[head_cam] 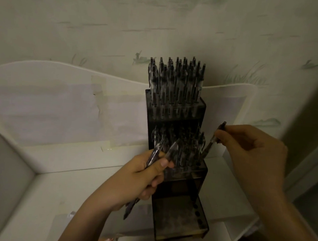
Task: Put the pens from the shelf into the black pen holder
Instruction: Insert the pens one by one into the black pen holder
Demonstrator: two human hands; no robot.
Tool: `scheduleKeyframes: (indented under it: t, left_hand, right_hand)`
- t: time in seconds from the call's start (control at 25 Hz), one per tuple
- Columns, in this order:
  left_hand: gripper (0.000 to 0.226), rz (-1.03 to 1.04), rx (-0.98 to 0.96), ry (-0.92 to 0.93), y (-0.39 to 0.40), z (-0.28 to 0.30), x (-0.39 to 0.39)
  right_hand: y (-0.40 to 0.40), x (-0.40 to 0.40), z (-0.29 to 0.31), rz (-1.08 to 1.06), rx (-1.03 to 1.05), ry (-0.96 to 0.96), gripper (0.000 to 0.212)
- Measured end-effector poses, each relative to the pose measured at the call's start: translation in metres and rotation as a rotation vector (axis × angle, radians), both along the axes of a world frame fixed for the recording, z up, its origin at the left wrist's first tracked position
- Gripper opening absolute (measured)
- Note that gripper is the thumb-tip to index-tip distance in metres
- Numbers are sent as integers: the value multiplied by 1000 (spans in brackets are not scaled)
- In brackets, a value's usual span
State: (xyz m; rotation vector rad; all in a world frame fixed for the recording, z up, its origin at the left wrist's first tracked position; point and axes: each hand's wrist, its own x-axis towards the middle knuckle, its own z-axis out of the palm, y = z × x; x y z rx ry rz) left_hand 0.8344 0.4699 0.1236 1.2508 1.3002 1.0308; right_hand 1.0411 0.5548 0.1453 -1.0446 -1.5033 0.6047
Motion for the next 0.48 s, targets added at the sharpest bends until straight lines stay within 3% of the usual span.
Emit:
scheduleKeyframes:
  t: [0.36,0.48]
  left_hand:
    - [34,-17,-3,-79,-3,0,-14]
    - [35,-39,21,-89,-6,0,-16]
  right_hand:
    - [11,-9,-31,79,-110,-246,10]
    - [4,-7,-32,-10,21,-300,20]
